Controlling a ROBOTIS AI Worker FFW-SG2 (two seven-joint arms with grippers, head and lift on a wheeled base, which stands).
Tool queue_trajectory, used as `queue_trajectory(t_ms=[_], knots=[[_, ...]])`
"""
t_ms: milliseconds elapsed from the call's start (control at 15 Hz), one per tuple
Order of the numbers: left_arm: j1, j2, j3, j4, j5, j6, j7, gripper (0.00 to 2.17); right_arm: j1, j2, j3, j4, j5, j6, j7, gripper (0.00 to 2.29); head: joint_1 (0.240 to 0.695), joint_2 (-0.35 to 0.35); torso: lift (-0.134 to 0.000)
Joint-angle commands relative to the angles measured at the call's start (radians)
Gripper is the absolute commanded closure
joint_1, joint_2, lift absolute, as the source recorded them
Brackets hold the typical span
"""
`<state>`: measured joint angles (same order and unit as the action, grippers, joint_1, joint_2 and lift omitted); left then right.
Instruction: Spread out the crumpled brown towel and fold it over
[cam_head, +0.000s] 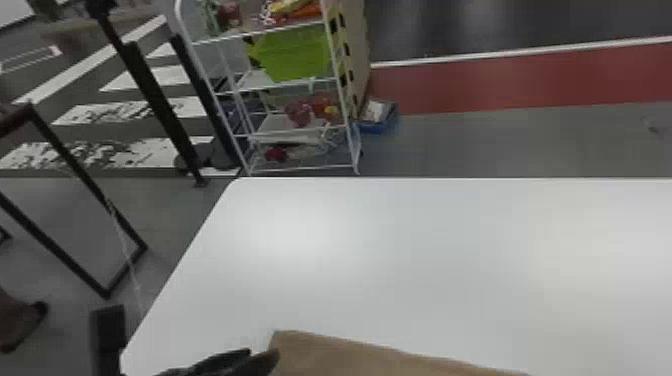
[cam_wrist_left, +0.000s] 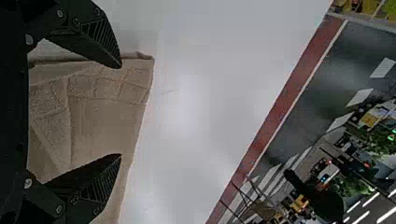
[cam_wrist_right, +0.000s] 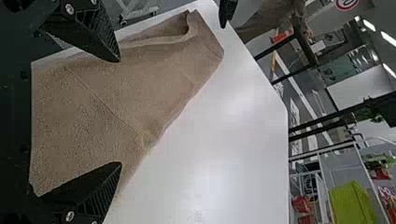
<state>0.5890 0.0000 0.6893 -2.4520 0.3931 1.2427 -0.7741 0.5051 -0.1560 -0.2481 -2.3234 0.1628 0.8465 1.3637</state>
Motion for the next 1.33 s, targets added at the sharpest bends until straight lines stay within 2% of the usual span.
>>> queue_trajectory(t_ms=[0, 133, 200, 400, 467, 533, 733, 800, 933, 1000, 1067, 1133, 1200, 1267], knots=[[-0.002, -0.003, 0.024, -0.024, 0.030, -0.028, 0.004, 0.25, 0.006, 0.004, -0.071, 0.035, -0.019, -0.034, 0.003, 0.13, 0.695, 0.286, -0.123], [0.003, -0.003, 0.026, -0.030, 0.084, -0.019, -0.013, 0.27, 0.015, 0.001, -0.100, 0.056, -0.016, -0.056, 0.003, 0.25, 0.695, 0.255, -0.123], [0.021, -0.003, 0.013, -0.028, 0.104, -0.019, -0.024, 0.36, 0.024, -0.002, -0.109, 0.064, -0.012, -0.059, 0.003, 0.37, 0.695, 0.209, -0.123], [0.048, -0.003, -0.039, 0.031, 0.095, -0.038, -0.042, 0.42, 0.043, -0.002, -0.151, 0.087, -0.034, -0.095, 0.003, 0.37, 0.695, 0.130, -0.123], [0.048, -0.003, -0.040, 0.047, 0.090, -0.059, -0.043, 0.70, 0.046, -0.002, -0.163, 0.091, -0.039, -0.108, 0.003, 0.37, 0.695, 0.109, -0.123], [0.048, -0.003, -0.040, 0.053, 0.076, -0.059, -0.043, 0.73, 0.047, -0.002, -0.175, 0.107, -0.049, -0.123, 0.003, 0.37, 0.695, 0.075, -0.123], [0.046, -0.003, -0.031, 0.071, 0.073, -0.065, -0.047, 0.73, 0.053, -0.002, -0.200, 0.133, -0.063, -0.169, 0.003, 0.37, 0.695, 0.056, -0.123], [0.048, -0.003, -0.030, 0.073, 0.072, -0.062, -0.056, 0.73, 0.059, -0.002, -0.211, 0.134, -0.077, -0.181, 0.003, 0.44, 0.695, 0.052, -0.123], [0.049, -0.003, -0.033, 0.073, 0.067, -0.050, -0.059, 1.50, 0.063, -0.002, -0.267, 0.136, -0.112, -0.178, 0.003, 0.88, 0.695, 0.046, -0.123], [0.051, -0.003, -0.039, 0.073, 0.067, -0.038, -0.060, 1.74, 0.063, -0.002, -0.310, 0.144, -0.134, -0.175, 0.003, 1.26, 0.695, 0.036, -0.123], [0.055, -0.003, -0.050, 0.074, 0.066, -0.038, -0.060, 1.74, 0.063, -0.004, -0.341, 0.157, -0.149, -0.178, 0.003, 1.48, 0.695, 0.020, -0.123], [0.057, -0.003, -0.066, 0.079, 0.059, -0.038, -0.057, 1.74, 0.064, -0.007, -0.367, 0.176, -0.151, -0.200, 0.003, 1.60, 0.695, -0.007, -0.123], [0.058, -0.003, -0.083, 0.079, 0.038, -0.035, -0.056, 1.74, 0.067, -0.011, -0.392, 0.205, -0.152, -0.237, 0.003, 1.60, 0.695, -0.040, -0.123], [0.058, -0.003, -0.100, 0.079, 0.026, -0.038, -0.053, 1.74, 0.073, -0.027, -0.404, 0.234, -0.160, -0.267, 0.003, 1.60, 0.695, -0.108, -0.123]])
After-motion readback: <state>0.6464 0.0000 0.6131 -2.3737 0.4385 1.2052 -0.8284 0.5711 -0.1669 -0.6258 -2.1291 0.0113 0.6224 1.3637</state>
